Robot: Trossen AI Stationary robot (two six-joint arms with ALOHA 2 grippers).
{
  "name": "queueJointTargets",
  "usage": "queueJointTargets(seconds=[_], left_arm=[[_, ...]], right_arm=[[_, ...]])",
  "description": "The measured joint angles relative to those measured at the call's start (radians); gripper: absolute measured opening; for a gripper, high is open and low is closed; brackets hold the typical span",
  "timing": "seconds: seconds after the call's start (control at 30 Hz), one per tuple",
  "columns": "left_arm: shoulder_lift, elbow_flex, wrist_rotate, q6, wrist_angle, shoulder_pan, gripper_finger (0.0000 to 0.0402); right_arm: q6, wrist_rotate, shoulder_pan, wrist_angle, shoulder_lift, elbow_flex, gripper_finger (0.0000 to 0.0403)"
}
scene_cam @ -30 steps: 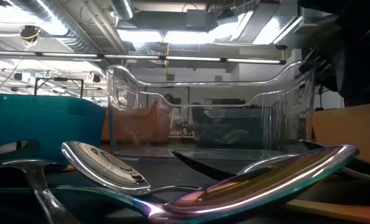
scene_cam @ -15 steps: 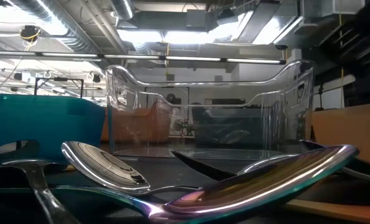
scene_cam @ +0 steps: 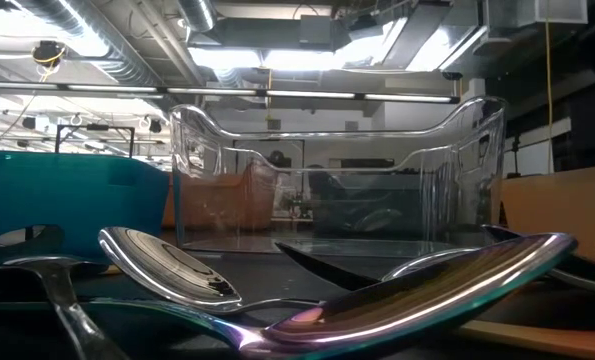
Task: Sort silverware by color (type)
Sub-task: Put the purple spoon into the transparent bin
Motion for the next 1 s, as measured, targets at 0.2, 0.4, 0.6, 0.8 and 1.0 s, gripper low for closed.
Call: queueJointTargets(seconds=[0.2, 0.4, 0.6, 0.8, 1.0], left_arm=[[0.0, 0.0, -0.001, -0.004, 0.0, 0.003, 0.0075], [0.0, 0.0, -0.001, -0.003, 0.0, 0.003, 0.0075], [0.0, 0.0, -0.001, -0.003, -0.001, 0.003, 0.0075], [0.0, 0.0, -0.001, -0.003, -0.001, 0.003, 0.0075], [0.0, 0.0, -0.001, -0.002, -0.002, 0.003, 0.0075]], right_arm=[[0.087, -0.004, -0.001, -0.001, 0.07, 0.0, 0.0133], [0.112, 0.012, -0.008, -0.026, 0.12, 0.0, 0.0133], [0.116, 0.011, -0.007, -0.076, 0.147, 0.001, 0.0133], [0.157, 0.013, -0.007, -0.1, 0.166, 0.001, 0.0133], [0.19, 0.013, -0.016, -0.132, 0.166, 0.002, 0.0133]])
